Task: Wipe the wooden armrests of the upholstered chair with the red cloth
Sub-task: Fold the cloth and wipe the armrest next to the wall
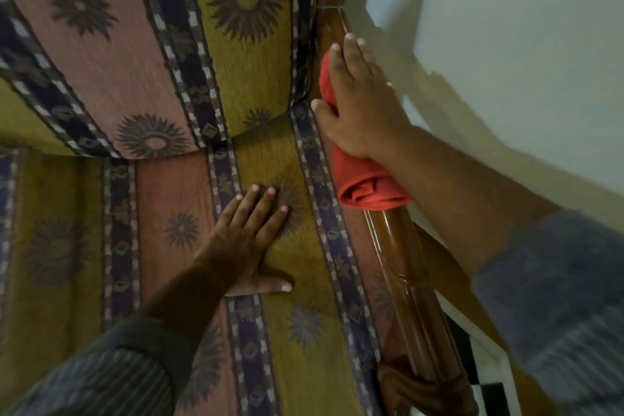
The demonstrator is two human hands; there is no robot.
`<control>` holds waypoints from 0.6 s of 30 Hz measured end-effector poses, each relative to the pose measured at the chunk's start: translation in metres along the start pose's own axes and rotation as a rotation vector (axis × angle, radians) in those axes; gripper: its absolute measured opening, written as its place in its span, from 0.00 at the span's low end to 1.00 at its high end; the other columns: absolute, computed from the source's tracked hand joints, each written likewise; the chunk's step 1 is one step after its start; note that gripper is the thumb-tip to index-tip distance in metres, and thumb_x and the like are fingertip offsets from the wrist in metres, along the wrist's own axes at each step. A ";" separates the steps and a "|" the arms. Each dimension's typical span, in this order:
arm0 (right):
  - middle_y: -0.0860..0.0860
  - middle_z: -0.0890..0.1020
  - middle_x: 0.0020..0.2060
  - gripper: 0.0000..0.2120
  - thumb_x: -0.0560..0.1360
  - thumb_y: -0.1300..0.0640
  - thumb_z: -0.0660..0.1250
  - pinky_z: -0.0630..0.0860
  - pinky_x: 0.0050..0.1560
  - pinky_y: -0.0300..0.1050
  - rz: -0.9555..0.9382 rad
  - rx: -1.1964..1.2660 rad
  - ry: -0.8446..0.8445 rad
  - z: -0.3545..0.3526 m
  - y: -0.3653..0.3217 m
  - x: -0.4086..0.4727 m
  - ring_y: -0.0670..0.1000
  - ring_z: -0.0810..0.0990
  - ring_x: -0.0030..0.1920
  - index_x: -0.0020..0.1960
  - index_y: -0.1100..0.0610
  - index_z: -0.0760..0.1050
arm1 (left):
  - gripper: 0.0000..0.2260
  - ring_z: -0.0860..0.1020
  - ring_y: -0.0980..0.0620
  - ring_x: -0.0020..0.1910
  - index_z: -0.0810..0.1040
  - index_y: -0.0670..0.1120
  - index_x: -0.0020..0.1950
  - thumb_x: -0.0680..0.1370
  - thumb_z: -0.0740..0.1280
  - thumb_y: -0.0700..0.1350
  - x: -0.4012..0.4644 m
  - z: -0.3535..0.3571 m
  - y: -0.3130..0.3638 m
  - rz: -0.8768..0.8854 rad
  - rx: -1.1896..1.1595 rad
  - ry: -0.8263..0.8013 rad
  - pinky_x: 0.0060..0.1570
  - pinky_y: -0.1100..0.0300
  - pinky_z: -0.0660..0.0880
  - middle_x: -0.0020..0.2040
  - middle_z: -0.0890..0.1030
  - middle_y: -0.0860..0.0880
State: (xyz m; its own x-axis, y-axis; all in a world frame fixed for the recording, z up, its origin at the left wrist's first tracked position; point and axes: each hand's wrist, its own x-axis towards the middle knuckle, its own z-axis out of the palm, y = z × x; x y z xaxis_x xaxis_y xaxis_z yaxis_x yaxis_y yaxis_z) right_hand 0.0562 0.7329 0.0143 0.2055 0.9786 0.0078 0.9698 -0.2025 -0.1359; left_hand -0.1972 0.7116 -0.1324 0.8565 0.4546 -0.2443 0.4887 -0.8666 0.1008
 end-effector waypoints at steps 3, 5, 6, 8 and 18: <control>0.63 0.50 0.80 0.38 0.80 0.43 0.58 0.45 0.76 0.53 0.008 0.028 0.019 -0.002 -0.002 -0.005 0.61 0.46 0.80 0.80 0.63 0.46 | 0.57 0.49 0.35 0.80 0.53 0.45 0.81 0.64 0.48 0.84 0.000 -0.001 -0.001 0.003 -0.005 -0.002 0.76 0.38 0.51 0.81 0.52 0.38; 0.62 0.52 0.80 0.37 0.81 0.43 0.57 0.46 0.76 0.54 0.013 0.065 0.004 -0.004 0.000 -0.030 0.61 0.48 0.80 0.80 0.62 0.48 | 0.57 0.52 0.35 0.79 0.55 0.45 0.80 0.64 0.50 0.84 0.001 -0.002 -0.001 0.008 -0.017 -0.003 0.75 0.37 0.52 0.80 0.54 0.37; 0.62 0.53 0.80 0.36 0.81 0.44 0.55 0.48 0.78 0.56 0.010 0.080 -0.014 -0.003 0.000 -0.045 0.61 0.48 0.80 0.80 0.62 0.48 | 0.57 0.53 0.34 0.79 0.57 0.44 0.80 0.64 0.50 0.84 0.000 -0.001 -0.002 0.013 -0.024 -0.004 0.74 0.37 0.53 0.80 0.55 0.37; 0.63 0.55 0.80 0.34 0.82 0.45 0.54 0.51 0.79 0.57 -0.013 0.085 -0.028 -0.003 0.002 -0.066 0.61 0.50 0.80 0.79 0.64 0.50 | 0.57 0.55 0.34 0.78 0.60 0.44 0.79 0.64 0.52 0.84 0.000 -0.003 -0.001 0.018 -0.043 -0.006 0.74 0.37 0.54 0.79 0.58 0.37; 0.59 0.42 0.81 0.34 0.83 0.47 0.50 0.45 0.79 0.58 -0.014 0.006 -0.040 -0.005 0.007 0.007 0.59 0.37 0.80 0.80 0.61 0.40 | 0.57 0.55 0.34 0.78 0.60 0.44 0.79 0.64 0.51 0.84 0.001 -0.005 0.002 0.009 -0.044 -0.021 0.73 0.37 0.53 0.79 0.57 0.37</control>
State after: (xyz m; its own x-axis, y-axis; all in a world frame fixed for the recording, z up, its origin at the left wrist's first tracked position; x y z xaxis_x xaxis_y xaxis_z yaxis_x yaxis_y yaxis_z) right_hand 0.0647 0.7380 0.0186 0.1858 0.9821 -0.0303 0.9718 -0.1883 -0.1417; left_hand -0.1951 0.7116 -0.1274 0.8576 0.4416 -0.2636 0.4878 -0.8608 0.1453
